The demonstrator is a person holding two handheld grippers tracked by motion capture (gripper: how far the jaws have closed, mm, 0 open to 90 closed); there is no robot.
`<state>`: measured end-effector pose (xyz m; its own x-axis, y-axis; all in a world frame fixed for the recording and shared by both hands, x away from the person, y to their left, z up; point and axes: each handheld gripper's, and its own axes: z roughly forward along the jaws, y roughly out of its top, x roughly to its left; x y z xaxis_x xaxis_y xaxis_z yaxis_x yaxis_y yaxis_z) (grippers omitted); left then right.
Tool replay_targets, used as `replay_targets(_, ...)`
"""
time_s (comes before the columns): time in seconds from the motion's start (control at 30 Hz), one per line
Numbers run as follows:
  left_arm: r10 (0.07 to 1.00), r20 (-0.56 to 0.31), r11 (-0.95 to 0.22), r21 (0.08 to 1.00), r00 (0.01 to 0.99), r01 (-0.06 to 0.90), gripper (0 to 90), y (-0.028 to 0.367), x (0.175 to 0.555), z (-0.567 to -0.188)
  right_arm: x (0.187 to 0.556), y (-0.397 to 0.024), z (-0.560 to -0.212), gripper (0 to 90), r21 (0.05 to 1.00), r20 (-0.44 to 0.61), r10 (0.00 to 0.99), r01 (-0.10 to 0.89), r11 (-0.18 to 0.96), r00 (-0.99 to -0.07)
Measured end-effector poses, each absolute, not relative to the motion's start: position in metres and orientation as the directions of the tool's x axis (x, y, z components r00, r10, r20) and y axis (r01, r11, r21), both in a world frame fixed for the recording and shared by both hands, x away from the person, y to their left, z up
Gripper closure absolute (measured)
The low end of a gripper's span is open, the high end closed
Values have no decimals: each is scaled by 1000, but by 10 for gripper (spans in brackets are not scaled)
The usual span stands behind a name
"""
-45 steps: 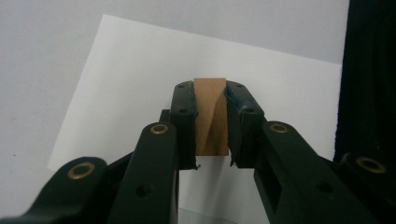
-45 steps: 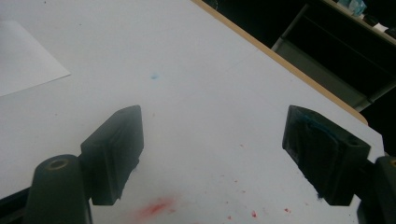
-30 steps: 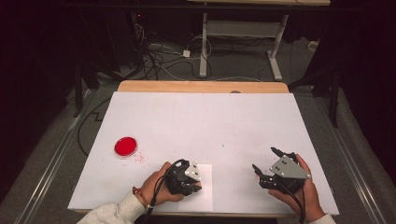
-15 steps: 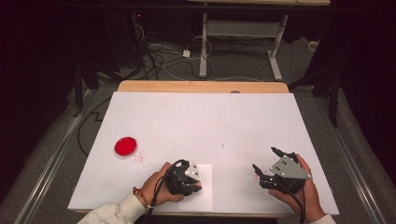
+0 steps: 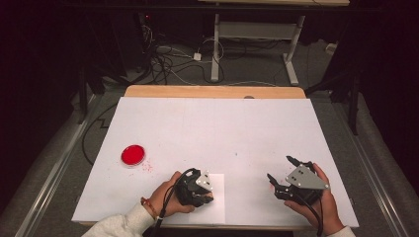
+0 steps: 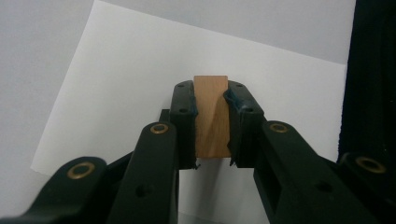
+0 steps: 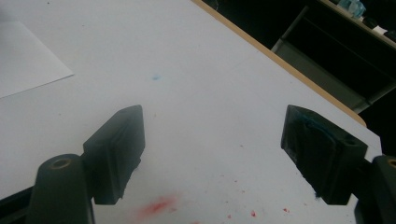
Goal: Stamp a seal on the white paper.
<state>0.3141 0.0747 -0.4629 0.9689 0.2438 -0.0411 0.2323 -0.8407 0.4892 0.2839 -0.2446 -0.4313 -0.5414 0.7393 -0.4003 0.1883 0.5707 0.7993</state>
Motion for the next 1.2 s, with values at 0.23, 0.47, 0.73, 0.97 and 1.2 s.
replay_targets(0.23,250,-41,-837,493,967,238,734,75,314,-462,284,-245,-430,220,806,-389,744,190,560,-544)
replay_targets(0.47,271,-21,-824,512,962,243,733,79,315,-455,283,-248,-428,219,821,-363,750,192,538,-553)
replay_targets(0.73,287,5,-789,568,958,234,733,89,313,-437,282,-251,-426,219,828,-357,758,190,527,-547)
replay_targets(0.97,316,29,-765,599,948,237,733,104,313,-424,282,-250,-425,219,826,-364,755,184,532,-546)
replay_targets(1.2,359,36,-740,620,933,261,732,117,315,-420,282,-250,-425,219,826,-366,755,184,533,-544)
